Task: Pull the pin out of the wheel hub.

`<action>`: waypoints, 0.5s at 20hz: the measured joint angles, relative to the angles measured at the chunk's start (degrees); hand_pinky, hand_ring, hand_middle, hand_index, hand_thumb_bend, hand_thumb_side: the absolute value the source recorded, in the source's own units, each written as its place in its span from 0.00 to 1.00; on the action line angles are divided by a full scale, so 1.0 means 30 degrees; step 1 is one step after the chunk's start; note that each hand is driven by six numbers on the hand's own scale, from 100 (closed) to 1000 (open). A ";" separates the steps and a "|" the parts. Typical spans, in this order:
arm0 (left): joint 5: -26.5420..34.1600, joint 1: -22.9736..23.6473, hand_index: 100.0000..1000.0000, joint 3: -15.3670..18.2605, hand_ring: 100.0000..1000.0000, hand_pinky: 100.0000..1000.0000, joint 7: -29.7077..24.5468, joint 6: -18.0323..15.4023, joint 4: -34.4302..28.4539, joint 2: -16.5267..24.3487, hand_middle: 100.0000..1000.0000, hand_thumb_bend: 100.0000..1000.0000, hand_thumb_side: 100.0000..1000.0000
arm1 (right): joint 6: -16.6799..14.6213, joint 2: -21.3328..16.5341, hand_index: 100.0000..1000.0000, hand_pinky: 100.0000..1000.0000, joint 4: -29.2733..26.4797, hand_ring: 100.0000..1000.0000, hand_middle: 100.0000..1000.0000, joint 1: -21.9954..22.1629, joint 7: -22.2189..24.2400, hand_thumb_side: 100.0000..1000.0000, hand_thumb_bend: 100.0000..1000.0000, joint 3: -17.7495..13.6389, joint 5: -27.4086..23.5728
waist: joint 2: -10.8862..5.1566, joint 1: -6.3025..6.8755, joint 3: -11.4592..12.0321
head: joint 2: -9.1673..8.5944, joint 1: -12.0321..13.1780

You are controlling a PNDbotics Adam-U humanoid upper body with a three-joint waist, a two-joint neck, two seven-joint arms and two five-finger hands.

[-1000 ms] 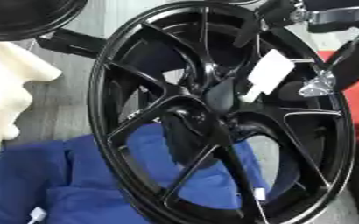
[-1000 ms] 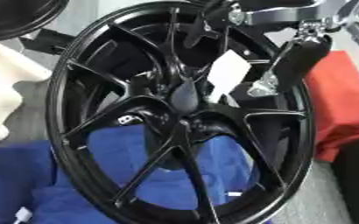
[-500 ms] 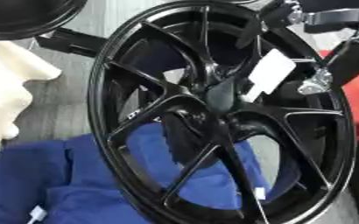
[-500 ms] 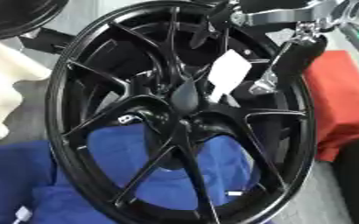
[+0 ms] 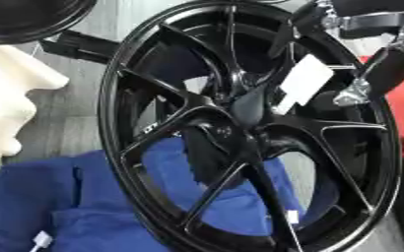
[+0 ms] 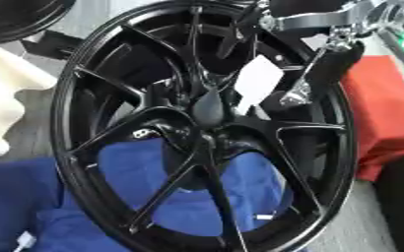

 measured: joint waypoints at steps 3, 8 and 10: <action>0.0000 0.0000 0.72 0.0000 0.74 0.75 -0.0001 0.0001 0.0000 0.0000 0.67 0.47 0.55 | 0.0001 0.0001 0.81 0.85 0.0090 0.87 0.76 0.0000 0.0010 0.00 0.37 0.0004 0.0102 | 0.0000 0.0037 -0.0001 | -0.0001 -0.0001; 0.0000 -0.0019 0.72 0.0000 0.74 0.75 -0.0001 0.0001 0.0000 0.0000 0.67 0.47 0.55 | -0.0051 0.0005 0.78 0.85 0.0288 0.86 0.73 -0.0001 0.0111 0.00 0.36 0.0008 0.0353 | 0.0002 0.0040 -0.0003 | -0.0002 -0.0001; 0.0000 -0.0022 0.72 0.0000 0.74 0.75 -0.0001 0.0000 0.0000 0.0000 0.67 0.47 0.55 | -0.0053 0.0012 0.76 0.85 0.0318 0.85 0.72 -0.0001 0.0118 0.00 0.36 0.0008 0.0437 | 0.0002 0.0042 -0.0008 | -0.0002 -0.0001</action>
